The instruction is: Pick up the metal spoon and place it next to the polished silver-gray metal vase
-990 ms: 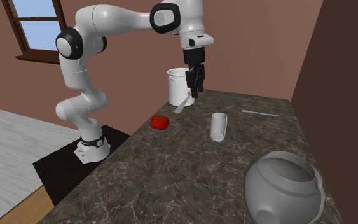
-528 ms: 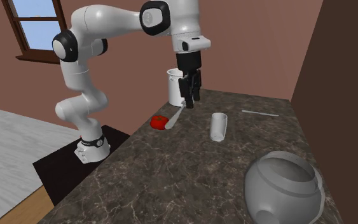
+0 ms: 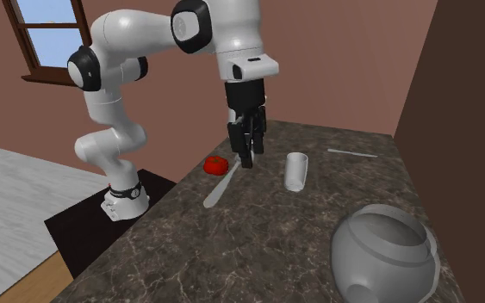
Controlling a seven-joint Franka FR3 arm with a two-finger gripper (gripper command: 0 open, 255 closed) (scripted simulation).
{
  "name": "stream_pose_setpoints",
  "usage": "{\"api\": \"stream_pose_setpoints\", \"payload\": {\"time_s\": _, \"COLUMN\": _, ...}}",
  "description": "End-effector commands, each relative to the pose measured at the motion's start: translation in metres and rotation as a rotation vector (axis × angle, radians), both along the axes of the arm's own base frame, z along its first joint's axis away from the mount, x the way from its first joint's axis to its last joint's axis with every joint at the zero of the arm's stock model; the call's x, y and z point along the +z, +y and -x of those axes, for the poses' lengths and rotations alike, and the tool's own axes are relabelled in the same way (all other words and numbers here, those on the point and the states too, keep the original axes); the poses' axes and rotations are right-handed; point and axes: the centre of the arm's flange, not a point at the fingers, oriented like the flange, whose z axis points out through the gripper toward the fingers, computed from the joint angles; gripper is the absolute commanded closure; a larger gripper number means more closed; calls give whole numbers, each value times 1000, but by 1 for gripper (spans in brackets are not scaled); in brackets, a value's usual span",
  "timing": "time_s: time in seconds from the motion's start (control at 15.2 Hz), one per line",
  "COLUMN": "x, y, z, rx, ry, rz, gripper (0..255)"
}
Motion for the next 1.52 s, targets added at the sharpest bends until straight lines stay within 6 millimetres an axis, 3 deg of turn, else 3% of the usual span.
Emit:
{"api": "stream_pose_setpoints", "payload": {"time_s": 0.0, "x": -10, "y": -4, "z": -1, "rx": 1, "ry": -1, "rz": 0, "gripper": 255}}
{"api": "stream_pose_setpoints", "payload": {"time_s": 1.45, "x": -126, "y": -4, "z": -1, "rx": 1, "ry": -1, "rz": 0, "gripper": 255}}
